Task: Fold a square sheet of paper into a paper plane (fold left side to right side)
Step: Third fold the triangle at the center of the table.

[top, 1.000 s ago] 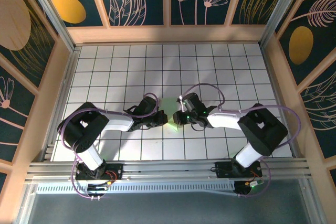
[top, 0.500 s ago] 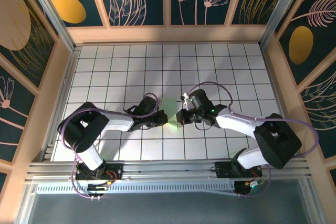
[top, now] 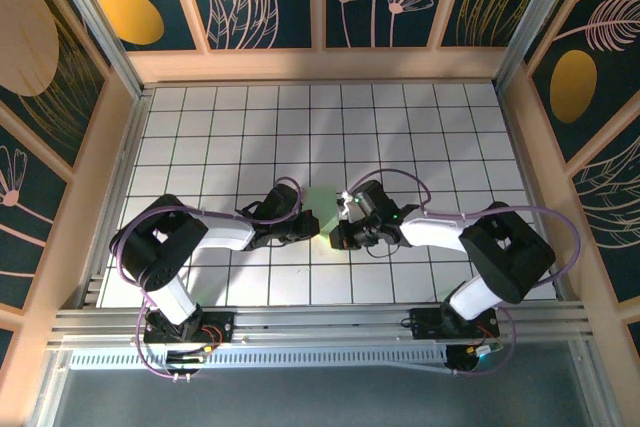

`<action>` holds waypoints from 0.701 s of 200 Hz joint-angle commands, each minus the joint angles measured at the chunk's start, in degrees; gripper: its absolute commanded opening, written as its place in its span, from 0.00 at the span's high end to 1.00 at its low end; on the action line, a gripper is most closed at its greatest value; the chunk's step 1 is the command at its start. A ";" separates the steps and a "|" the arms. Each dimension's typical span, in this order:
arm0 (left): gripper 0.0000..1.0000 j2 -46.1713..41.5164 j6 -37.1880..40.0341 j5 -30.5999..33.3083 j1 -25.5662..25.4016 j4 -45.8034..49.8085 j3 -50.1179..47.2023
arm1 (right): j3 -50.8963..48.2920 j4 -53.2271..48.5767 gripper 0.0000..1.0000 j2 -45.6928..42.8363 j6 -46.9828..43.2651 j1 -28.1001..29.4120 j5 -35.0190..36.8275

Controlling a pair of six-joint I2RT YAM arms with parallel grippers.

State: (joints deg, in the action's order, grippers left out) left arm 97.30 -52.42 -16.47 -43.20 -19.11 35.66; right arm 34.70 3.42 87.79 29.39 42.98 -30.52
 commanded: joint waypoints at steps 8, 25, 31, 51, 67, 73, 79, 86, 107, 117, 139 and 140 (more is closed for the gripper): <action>1.00 2.11 -0.35 2.23 -0.21 4.26 -0.42 | -1.53 1.54 1.00 1.28 0.94 0.66 -0.50; 1.00 2.24 -0.27 2.23 -0.22 4.54 -0.16 | -1.98 1.66 1.00 1.67 1.02 0.79 -0.42; 1.00 2.33 -0.18 2.23 -0.22 4.60 -0.11 | -2.08 1.59 1.00 1.76 1.09 0.82 -0.29; 1.00 2.35 -0.13 2.30 -0.22 4.70 0.00 | -2.20 1.43 1.00 1.98 0.91 0.95 0.18; 1.00 2.39 -0.18 2.23 -0.22 4.72 0.05 | -2.18 1.16 1.00 2.06 0.94 1.04 0.51; 1.00 2.40 -0.16 2.23 -0.22 4.71 0.05 | -2.13 1.02 1.00 2.11 0.81 1.13 0.60; 1.00 2.43 -0.14 2.23 -0.21 4.70 0.04 | -2.16 0.85 1.00 2.11 0.85 1.14 0.72; 1.00 2.45 -0.15 2.23 -0.21 4.72 0.03 | -2.13 0.75 1.00 2.08 0.76 1.10 0.98; 1.00 2.47 -0.06 2.30 -0.21 4.79 0.02 | -2.20 0.36 1.00 1.97 0.66 1.13 1.34; 1.00 2.46 -0.05 2.23 -0.21 4.81 0.02 | -2.27 0.34 1.00 2.10 0.67 1.07 1.43; 1.00 2.63 -0.05 2.23 -0.19 4.70 0.14 | -2.35 0.03 1.00 2.35 0.58 1.08 1.43; 1.00 2.63 -0.05 2.23 -0.20 4.70 0.08 | -2.35 0.06 1.00 2.37 0.58 1.07 1.43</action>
State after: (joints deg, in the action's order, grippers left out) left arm 97.38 -52.42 -16.47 -43.22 -19.05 35.79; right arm 33.21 4.14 89.21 29.98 43.62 -29.87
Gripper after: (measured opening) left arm 0.048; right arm 0.051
